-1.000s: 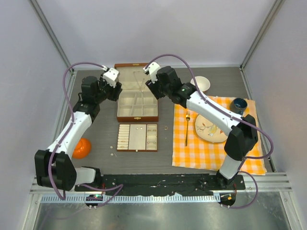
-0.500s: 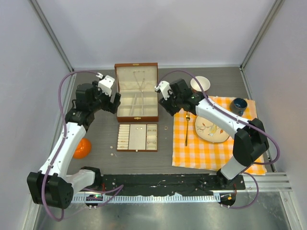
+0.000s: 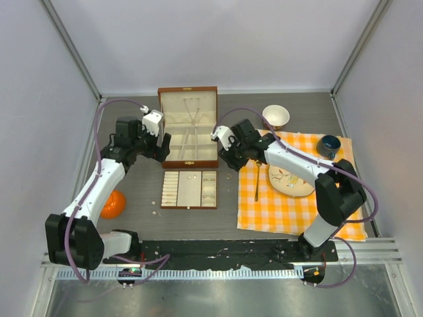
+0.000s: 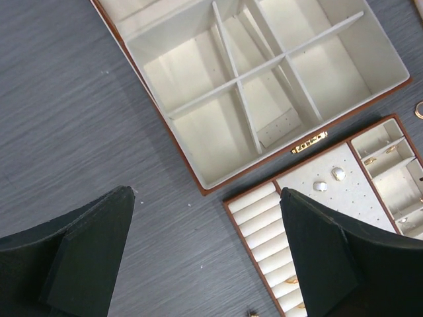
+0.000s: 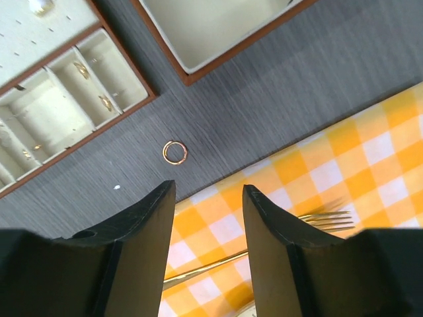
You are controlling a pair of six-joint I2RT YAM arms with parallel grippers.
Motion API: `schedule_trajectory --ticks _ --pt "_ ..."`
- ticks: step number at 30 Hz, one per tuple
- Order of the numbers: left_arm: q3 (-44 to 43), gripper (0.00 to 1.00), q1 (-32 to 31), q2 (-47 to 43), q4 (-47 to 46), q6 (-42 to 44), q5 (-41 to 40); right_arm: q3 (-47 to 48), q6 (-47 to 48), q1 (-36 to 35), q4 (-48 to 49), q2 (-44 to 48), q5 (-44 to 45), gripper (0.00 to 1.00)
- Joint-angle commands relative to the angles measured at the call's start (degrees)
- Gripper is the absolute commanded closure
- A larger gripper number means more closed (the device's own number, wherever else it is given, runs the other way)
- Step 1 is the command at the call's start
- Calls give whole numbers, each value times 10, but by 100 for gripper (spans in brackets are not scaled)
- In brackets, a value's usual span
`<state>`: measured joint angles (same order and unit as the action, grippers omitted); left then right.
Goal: Organize the mixed jewelry
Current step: Pick up the jewelry from the center of the board.
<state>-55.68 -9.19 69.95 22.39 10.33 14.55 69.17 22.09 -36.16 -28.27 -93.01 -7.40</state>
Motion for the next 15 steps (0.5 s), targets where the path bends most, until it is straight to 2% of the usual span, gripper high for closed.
schedule_trajectory --ticks 1,6,15 --pt "-7 3 3 14 -12 -15 8 -16 -19 -6 38 -36 13 50" --pt "2 2 2 20 -23 -23 8 -26 -56 -8 59 -84 20 52" --pt "18 2 1 14 -38 -21 12 -30 -79 -9 67 -99 12 53"
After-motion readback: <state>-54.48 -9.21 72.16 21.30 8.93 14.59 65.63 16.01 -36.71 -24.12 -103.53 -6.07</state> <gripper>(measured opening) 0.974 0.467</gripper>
